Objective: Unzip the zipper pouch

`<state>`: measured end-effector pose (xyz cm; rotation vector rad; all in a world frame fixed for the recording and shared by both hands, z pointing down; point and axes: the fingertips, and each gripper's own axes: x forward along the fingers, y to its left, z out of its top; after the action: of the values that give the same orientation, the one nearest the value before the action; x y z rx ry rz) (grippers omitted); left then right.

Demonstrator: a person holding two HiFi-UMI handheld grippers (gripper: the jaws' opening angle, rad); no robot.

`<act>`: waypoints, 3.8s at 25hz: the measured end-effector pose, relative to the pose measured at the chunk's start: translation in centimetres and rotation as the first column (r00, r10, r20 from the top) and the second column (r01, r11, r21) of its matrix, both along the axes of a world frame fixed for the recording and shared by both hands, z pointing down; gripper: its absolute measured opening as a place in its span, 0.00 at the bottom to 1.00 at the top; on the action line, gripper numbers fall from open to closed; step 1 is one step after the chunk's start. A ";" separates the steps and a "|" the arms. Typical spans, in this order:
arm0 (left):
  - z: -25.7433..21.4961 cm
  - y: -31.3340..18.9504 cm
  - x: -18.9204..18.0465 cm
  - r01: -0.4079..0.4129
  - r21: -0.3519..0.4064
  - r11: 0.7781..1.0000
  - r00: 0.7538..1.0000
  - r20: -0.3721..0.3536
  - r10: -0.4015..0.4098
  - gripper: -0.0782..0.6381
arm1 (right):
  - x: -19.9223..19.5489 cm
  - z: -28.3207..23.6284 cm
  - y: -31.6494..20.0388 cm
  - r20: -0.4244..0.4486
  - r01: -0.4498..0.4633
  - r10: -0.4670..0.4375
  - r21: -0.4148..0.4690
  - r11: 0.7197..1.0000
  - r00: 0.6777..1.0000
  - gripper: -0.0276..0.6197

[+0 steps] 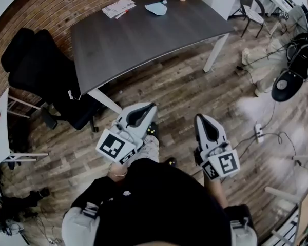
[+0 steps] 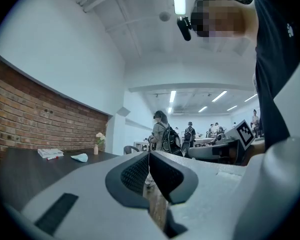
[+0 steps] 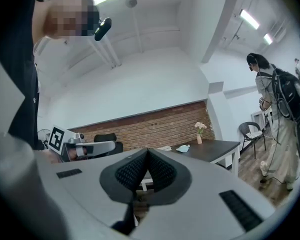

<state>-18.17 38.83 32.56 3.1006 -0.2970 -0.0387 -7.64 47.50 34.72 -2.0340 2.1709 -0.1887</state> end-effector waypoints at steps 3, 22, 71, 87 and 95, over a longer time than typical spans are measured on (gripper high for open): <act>0.7 -1.8 2.0 -0.041 -0.018 0.999 0.999 -0.015 0.041 0.12 | 2.0 0.2 -0.8 -0.021 -0.061 0.061 -0.007 0.998 0.998 0.04; 1.0 -18.2 14.0 -0.198 -0.015 0.980 0.980 -0.033 0.197 0.12 | 12.1 -0.4 -14.2 -0.065 -0.240 0.238 -0.026 0.970 0.969 0.04; 1.8 -45.9 22.8 0.268 0.005 0.963 0.963 0.022 -0.268 0.12 | 29.5 -0.3 -48.4 -0.077 0.154 -0.154 -0.012 0.988 0.985 0.04; 2.3 -50.7 29.6 0.475 -0.010 0.880 0.879 0.035 -0.475 0.12 | 37.1 -1.7 -58.6 -0.278 0.412 -0.413 -0.064 0.909 0.867 0.04; 2.7 -51.4 29.2 0.571 -0.018 0.821 0.821 0.045 -0.569 0.12 | 38.3 -1.1 -62.2 -0.278 0.476 -0.476 -0.069 0.876 0.835 0.04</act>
<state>10.98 -12.58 35.26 2.8535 -1.2042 0.0131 30.62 -14.73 33.64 -1.5507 2.8299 0.0613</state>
